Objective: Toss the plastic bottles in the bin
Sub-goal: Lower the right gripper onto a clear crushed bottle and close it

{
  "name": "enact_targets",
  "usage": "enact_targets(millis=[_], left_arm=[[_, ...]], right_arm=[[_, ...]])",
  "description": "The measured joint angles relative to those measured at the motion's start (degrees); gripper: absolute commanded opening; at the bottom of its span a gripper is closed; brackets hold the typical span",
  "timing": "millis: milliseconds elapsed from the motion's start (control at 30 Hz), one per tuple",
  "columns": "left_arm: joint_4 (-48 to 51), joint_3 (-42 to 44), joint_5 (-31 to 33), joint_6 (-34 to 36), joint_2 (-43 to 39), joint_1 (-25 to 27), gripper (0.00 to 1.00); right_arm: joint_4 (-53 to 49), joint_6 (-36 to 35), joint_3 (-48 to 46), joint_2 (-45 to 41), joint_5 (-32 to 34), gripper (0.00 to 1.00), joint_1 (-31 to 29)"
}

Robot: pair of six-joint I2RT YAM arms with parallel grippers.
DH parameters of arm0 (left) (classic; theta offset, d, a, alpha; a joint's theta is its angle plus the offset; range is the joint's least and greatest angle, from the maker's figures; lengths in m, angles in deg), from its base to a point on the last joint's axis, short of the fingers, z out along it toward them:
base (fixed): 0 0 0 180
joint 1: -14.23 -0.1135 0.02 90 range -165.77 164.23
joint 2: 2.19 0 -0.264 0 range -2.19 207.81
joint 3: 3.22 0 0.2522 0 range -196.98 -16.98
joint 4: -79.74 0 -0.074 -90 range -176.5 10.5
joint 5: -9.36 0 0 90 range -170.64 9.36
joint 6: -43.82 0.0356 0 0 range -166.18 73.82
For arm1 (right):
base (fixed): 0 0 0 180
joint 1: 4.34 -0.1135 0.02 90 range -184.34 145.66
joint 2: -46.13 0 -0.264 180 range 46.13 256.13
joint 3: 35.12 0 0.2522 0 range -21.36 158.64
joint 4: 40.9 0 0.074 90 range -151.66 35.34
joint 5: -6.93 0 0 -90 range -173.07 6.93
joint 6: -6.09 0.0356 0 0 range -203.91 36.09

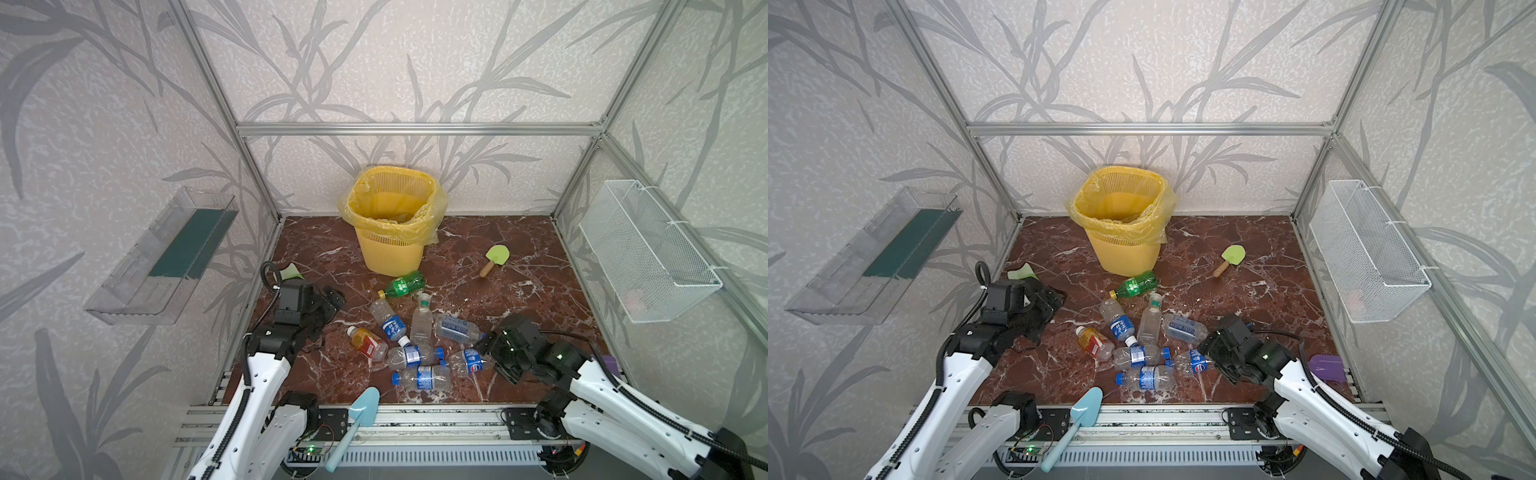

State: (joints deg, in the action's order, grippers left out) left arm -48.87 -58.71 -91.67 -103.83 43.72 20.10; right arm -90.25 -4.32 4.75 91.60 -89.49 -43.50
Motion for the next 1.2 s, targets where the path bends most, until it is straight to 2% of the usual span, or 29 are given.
enact_targets(millis=[467,800,1200], left_arm=[[0.07,0.35,0.44,0.02,-1.11,0.0,0.98],[0.13,0.66,0.59,0.02,-1.27,0.0,0.98],[0.26,0.66,1.03,0.02,-1.53,0.0,0.98]], right_arm=[[5.09,11.54,-1.16,7.96,4.04,0.84,-6.49],[8.81,13.84,-1.25,11.61,6.69,0.76,-6.84],[9.88,15.1,-3.15,9.53,12.04,0.66,-6.97]])
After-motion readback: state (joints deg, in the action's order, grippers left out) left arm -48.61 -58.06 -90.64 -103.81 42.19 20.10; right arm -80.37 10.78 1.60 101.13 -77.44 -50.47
